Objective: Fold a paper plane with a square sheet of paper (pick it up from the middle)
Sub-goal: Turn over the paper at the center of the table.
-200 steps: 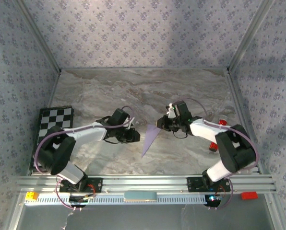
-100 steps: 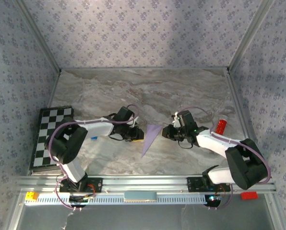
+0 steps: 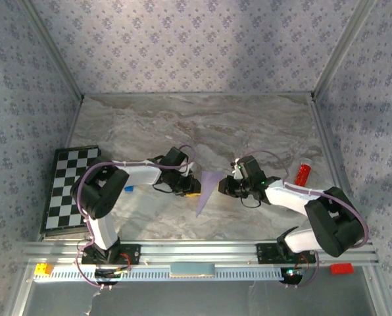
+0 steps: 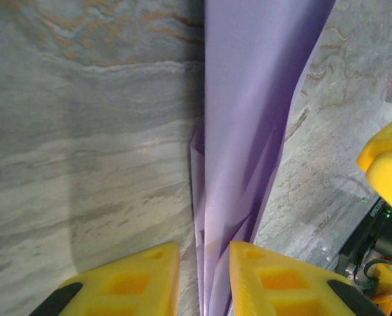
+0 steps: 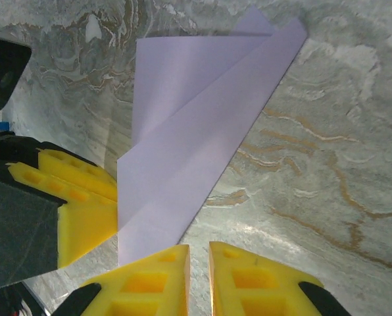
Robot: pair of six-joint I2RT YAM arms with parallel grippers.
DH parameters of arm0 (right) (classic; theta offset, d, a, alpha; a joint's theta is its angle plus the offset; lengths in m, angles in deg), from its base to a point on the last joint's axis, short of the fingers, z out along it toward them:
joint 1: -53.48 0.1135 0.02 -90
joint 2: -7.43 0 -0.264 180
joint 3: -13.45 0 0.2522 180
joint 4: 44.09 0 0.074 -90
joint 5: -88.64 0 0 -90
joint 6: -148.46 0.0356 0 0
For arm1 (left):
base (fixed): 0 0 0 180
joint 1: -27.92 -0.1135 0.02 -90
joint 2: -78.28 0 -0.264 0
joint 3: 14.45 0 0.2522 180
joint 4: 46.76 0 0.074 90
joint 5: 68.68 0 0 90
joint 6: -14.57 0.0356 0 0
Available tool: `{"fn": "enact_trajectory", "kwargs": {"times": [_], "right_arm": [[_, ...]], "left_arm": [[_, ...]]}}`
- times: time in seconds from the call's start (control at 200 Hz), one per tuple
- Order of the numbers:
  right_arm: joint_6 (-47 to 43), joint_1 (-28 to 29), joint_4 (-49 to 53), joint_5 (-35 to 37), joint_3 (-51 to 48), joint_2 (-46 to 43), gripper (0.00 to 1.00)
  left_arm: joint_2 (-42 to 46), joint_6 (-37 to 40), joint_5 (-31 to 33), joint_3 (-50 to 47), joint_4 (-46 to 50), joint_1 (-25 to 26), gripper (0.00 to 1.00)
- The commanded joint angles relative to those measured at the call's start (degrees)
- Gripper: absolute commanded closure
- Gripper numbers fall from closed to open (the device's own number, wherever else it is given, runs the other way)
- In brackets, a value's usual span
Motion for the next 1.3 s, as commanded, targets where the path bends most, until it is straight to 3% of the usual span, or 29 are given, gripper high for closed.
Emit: {"fn": "enact_trajectory", "kwargs": {"times": [0.0, 0.65, 0.875, 1.294], "right_arm": [[1.2, 0.7, -1.6, 1.1, -0.5, 1.0, 0.83], [1.9, 3.9, -4.4, -0.6, 1.1, 6.3, 0.84], [2.4, 4.4, -4.8, -0.2, 1.1, 7.4, 0.84], [3.6, 4.4, -7.6, -1.9, 0.0, 9.6, 0.85]], "left_arm": [[-1.3, 1.0, -1.8, 2.0, 1.1, 0.7, 0.74], [0.3, 0.4, -1.4, -0.6, 1.4, 1.2, 0.84], [-1.1, 0.6, -3.3, 0.3, 0.6, 2.0, 0.78], [-3.7, -1.5, -7.1, 0.8, -4.4, 2.9, 0.77]]}}
